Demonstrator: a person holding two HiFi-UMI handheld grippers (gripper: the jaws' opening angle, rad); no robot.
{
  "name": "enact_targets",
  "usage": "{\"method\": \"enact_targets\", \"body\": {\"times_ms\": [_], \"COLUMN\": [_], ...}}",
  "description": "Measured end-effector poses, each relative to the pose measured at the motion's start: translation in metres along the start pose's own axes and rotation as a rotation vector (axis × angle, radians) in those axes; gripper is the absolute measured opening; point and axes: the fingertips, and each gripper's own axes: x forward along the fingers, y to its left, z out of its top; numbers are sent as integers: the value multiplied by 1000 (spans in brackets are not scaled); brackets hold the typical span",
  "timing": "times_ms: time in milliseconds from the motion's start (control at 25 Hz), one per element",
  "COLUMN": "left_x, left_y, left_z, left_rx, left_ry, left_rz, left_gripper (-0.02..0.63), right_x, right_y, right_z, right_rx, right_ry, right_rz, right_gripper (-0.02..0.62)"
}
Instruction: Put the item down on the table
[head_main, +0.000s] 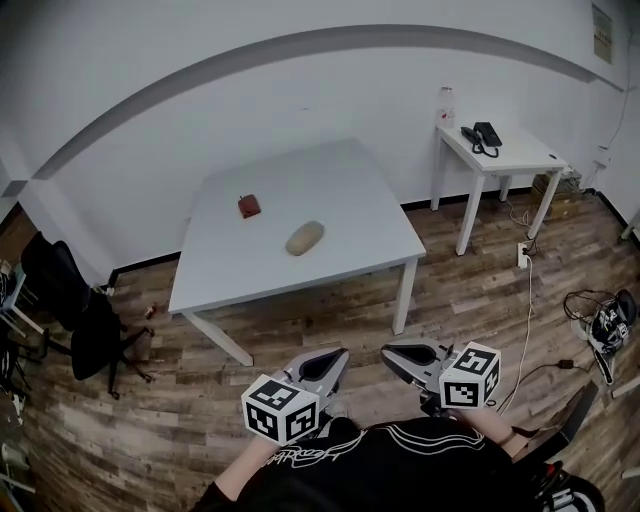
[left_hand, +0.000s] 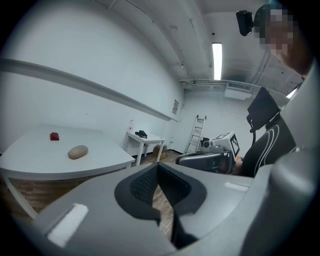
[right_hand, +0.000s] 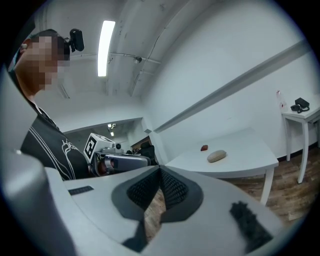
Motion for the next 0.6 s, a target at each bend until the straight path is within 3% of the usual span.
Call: {"method": "enact_targets", "body": {"times_ms": [600], "left_x": [1], "left_y": [-25], "left_z": [-3], "left_rx": [10], "left_ry": [13], "left_rz": [-21], "left_gripper": [6], "right_x": [-25], "right_y": [16], "right_z": [0], "right_rx": [-30], "right_ry": [-21], "right_rz": [-22], "right_gripper": [8]}}
